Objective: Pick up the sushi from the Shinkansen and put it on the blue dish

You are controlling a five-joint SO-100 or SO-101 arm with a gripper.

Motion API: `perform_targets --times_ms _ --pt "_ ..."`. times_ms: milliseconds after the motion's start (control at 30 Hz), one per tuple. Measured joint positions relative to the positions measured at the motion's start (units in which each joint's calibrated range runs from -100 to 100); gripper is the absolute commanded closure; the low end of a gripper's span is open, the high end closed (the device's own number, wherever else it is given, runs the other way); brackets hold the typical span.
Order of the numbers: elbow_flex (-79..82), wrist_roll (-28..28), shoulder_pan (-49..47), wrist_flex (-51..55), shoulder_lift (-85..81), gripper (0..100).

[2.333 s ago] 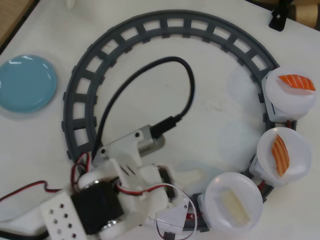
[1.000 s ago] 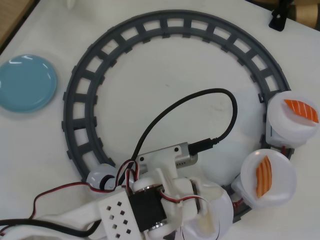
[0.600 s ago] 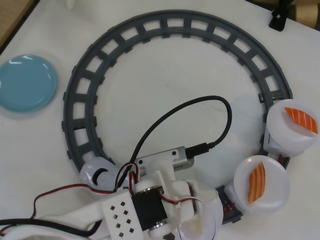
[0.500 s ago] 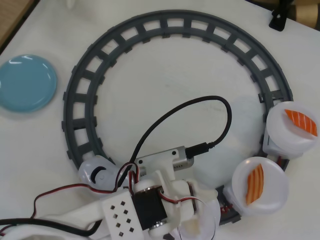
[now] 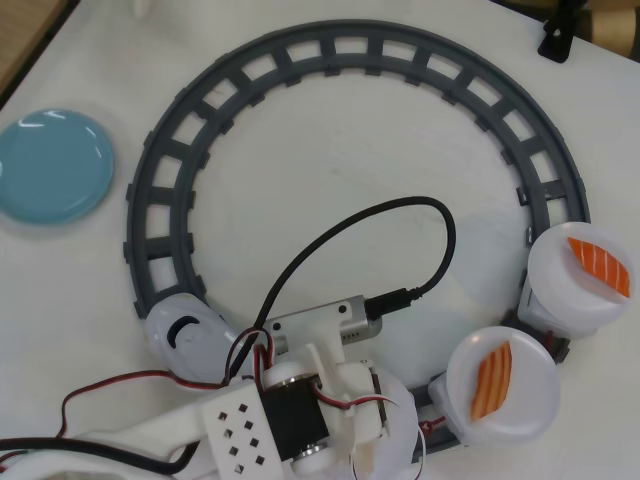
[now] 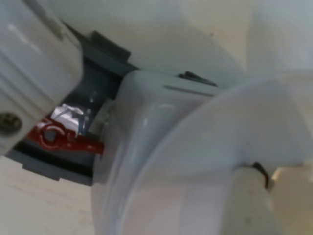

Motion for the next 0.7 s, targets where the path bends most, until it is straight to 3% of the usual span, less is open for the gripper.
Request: perform_targets --times_ms 333,700 --pt "-0.6 0.0 0.0 0.3 -0.2 90" --pt "-13.0 0.0 -2.8 10.8 0.1 90"
